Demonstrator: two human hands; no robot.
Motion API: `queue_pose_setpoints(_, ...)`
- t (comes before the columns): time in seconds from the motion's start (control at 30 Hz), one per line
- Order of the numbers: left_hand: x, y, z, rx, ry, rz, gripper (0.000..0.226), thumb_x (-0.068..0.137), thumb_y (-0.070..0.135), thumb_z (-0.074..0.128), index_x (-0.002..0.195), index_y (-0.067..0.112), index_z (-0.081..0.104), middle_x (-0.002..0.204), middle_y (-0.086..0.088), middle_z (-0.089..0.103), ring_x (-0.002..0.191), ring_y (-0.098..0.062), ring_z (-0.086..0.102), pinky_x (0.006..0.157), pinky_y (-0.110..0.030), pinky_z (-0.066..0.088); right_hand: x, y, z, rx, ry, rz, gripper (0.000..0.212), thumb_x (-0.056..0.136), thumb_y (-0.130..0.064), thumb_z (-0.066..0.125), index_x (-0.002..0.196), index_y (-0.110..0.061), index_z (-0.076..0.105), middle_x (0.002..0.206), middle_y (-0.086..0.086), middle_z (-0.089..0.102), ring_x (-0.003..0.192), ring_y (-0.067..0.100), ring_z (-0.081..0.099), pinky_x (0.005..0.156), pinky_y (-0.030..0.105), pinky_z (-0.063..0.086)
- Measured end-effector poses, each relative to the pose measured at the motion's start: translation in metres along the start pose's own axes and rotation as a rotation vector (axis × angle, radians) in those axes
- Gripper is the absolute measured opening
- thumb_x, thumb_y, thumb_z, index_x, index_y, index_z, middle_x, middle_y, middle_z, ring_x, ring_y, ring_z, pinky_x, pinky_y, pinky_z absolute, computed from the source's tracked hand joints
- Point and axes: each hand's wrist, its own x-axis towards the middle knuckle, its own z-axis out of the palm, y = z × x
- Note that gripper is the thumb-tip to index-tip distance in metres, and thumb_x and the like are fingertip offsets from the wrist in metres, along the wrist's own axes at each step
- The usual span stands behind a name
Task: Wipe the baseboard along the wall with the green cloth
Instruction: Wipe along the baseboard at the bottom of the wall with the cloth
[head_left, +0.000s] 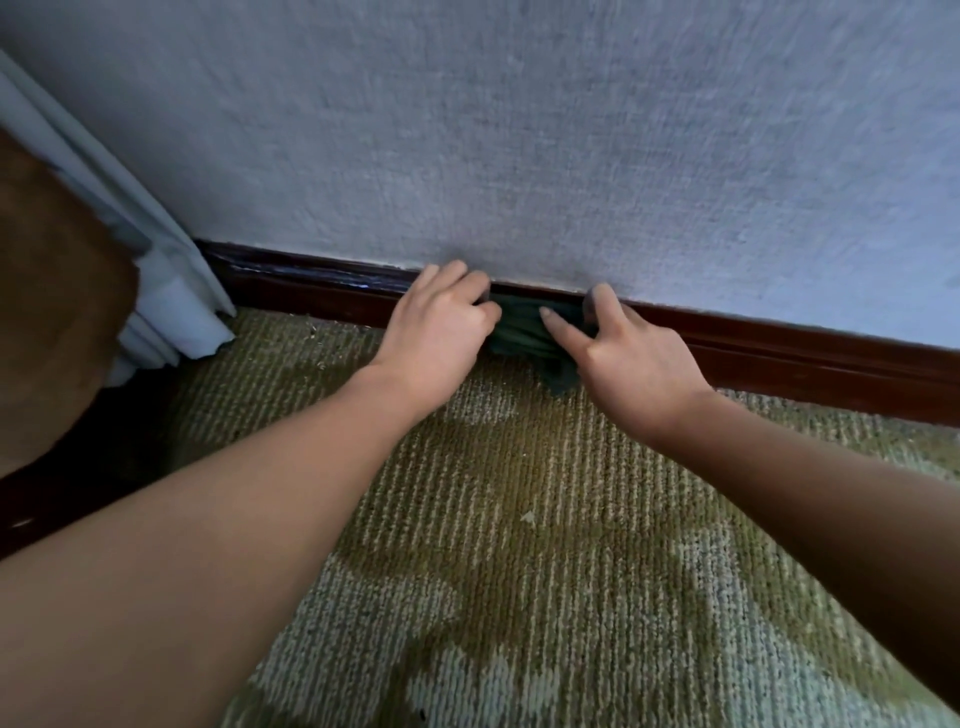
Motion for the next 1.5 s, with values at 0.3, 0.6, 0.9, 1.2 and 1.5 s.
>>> queue_pose_setpoints(0.3, -0.008, 0.000, -0.001, 0.199, -0.043, 0.167, 0.010, 0.067, 0.003, 0.062, 0.065, 0.003, 0.072, 0.068, -0.010, 0.063, 0.067, -0.025, 0.062, 0.065, -0.030, 0.028, 0.000, -0.006, -0.006, -0.070, -0.010, -0.030, 0.064, 0.092, -0.009, 0.043, 0.146, -0.018, 0.009, 0.121, 0.015, 0.020, 0.110, 0.030, 0.041, 0.063, 0.030, 0.034)
queue_pose_setpoints(0.6, -0.008, -0.023, -0.014, 0.271, -0.116, 0.194, 0.030, 0.077, 0.010, 0.044, 0.066, 0.003, 0.072, 0.066, -0.010, 0.063, 0.066, -0.026, 0.063, 0.064, -0.031, 0.028, 0.016, -0.021, -0.017, -0.029, -0.006, -0.035, 0.065, 0.092, -0.007, 0.042, 0.147, -0.018, 0.010, 0.128, 0.017, 0.020, 0.114, 0.033, 0.039, 0.071, 0.035, 0.044)
queue_pose_setpoints(0.9, 0.001, -0.044, -0.011, 0.237, 0.042, 0.308, 0.029, 0.083, 0.001, 0.043, 0.076, -0.004, 0.071, 0.070, -0.016, 0.063, 0.064, -0.030, 0.061, 0.062, -0.034, 0.028, 0.015, -0.022, -0.015, 0.011, 0.040, 0.000, 0.070, 0.086, -0.003, 0.049, 0.146, -0.012, 0.015, 0.123, 0.020, 0.033, 0.107, 0.033, 0.044, 0.076, 0.035, 0.044)
queue_pose_setpoints(1.2, 0.000, -0.056, 0.001, 0.168, 0.150, 0.370, 0.028, 0.087, -0.001, 0.046, 0.072, -0.004, 0.070, 0.068, -0.016, 0.063, 0.061, -0.028, 0.061, 0.061, -0.033, 0.030, 0.018, -0.029, -0.011, 0.052, 0.053, 0.007, 0.063, 0.088, -0.004, 0.045, 0.146, -0.011, 0.019, 0.123, 0.021, 0.037, 0.108, 0.035, 0.044, 0.074, 0.038, 0.044)
queue_pose_setpoints(1.5, -0.018, -0.063, 0.011, 0.071, 0.150, 0.229, 0.030, 0.086, 0.004, 0.046, 0.071, -0.003, 0.070, 0.067, -0.016, 0.063, 0.060, -0.029, 0.060, 0.056, -0.037, 0.038, 0.026, -0.043, -0.007, 0.028, 0.001, 0.001, 0.067, 0.091, -0.008, 0.040, 0.148, -0.018, 0.004, 0.127, 0.016, 0.026, 0.113, 0.031, 0.038, 0.078, 0.034, 0.042)
